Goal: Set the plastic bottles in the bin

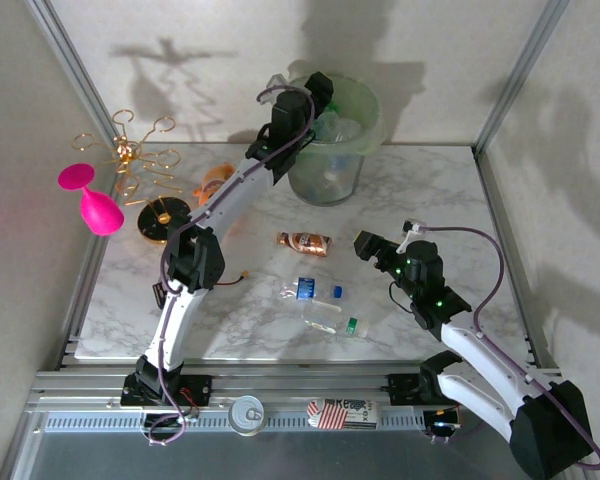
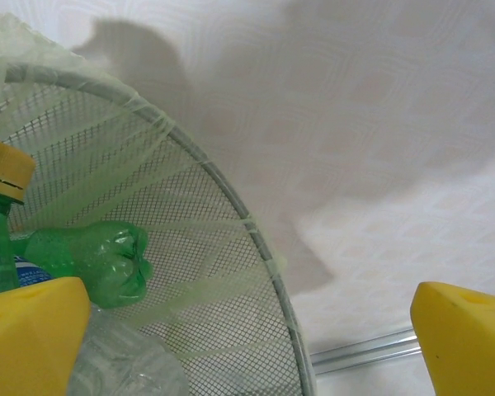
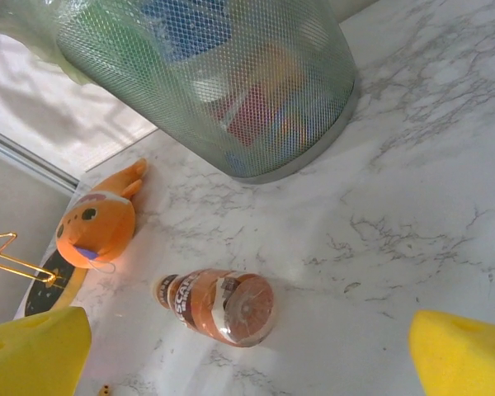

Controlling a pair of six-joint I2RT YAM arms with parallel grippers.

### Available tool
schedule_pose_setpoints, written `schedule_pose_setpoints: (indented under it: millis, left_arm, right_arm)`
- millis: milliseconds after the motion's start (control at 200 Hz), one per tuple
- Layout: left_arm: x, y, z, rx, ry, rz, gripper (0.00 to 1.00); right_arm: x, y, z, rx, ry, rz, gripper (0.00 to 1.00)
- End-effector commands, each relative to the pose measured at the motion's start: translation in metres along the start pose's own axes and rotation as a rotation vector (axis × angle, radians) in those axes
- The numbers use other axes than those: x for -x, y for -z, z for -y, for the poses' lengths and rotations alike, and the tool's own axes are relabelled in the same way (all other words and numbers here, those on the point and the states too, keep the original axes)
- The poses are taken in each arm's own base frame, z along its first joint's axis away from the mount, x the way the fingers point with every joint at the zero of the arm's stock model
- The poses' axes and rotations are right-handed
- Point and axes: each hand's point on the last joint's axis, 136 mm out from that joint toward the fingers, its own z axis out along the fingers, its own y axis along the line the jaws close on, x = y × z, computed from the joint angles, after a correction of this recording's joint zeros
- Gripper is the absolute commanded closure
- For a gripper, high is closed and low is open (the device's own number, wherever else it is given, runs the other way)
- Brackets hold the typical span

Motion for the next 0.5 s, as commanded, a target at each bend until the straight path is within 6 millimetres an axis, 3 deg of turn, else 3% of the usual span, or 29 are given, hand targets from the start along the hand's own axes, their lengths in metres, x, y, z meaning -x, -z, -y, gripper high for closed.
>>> schedule_pose_setpoints:
  millis: [0,235,356,496]
  left_arm:
    - [0.035,0.029,0.050,-0.065,-0.033,0.044,0.00]
    - [0.047,0.067,0.084,-0.160,-0.115,0.028,0.00]
    - [0.054,0.100,0.104,-0.265,-0.161,0.020,0.00]
    - [0.059,0.143,0.107,-0.344,-0.213,0.016,0.00]
  right_arm:
    - [0.007,0.002,-0.005,0.008,-0.007,0.020,0.01]
    - [0.005,0.001,-0.005,0.000,-0.003,-0.002,0.01]
    - [0.000,-0.001,-0.004,-0.016,-0.003,-0.037,0.01]
    - [-0.009,-0.001,-0.005,-0.009,-0.004,-0.089,0.01]
